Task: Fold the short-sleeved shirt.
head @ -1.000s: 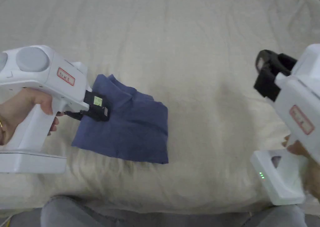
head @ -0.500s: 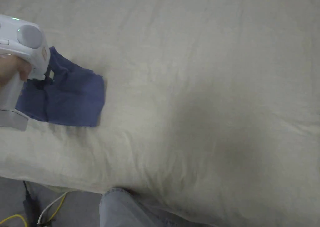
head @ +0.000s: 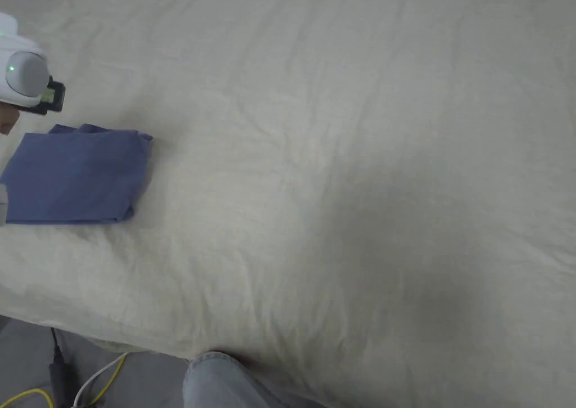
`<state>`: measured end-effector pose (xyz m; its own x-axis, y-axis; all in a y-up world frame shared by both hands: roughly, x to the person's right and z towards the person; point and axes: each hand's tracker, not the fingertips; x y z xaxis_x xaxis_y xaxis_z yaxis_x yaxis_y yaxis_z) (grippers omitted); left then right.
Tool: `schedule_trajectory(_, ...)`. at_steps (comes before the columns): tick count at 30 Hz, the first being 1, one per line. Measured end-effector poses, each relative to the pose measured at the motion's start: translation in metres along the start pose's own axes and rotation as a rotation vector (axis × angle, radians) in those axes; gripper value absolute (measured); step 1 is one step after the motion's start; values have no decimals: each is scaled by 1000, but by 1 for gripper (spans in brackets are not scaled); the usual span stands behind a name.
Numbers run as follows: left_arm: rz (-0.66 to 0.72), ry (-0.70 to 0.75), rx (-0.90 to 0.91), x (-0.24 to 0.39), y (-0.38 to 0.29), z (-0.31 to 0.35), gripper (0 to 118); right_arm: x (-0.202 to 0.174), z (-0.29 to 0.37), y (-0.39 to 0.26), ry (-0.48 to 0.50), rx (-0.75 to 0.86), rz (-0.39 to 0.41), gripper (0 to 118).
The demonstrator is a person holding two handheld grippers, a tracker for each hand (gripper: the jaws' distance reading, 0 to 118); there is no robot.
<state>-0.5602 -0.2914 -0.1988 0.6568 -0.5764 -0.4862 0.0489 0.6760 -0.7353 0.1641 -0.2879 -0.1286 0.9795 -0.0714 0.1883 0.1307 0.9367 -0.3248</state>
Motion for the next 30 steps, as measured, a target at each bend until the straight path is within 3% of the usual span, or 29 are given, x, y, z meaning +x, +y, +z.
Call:
schedule_trajectory(5,167,-235,265,21,25,98,114,1,19,15,33,52,27,0)
schedule_trajectory(11,311,-486,464,78,23,207,107,6,40,25,85,99,54,0)
schedule_trajectory(14,324,-547,524,104,13,244,103,7,47,25,104,118,78,0)
schedule_trajectory(21,341,-658,595,147,-30,295,80,4,70,12,130,137,87,0)
schedule_trajectory(23,365,-697,594,156,-40,305,68,3,76,7,134,141,79,0)
schedule_trajectory(26,368,-701,603,165,-53,317,24,3,84,-1,130,147,74,0)
schedule_trajectory(30,370,-720,615,170,-67,329,0,2,90,-12,138,139,87,0)
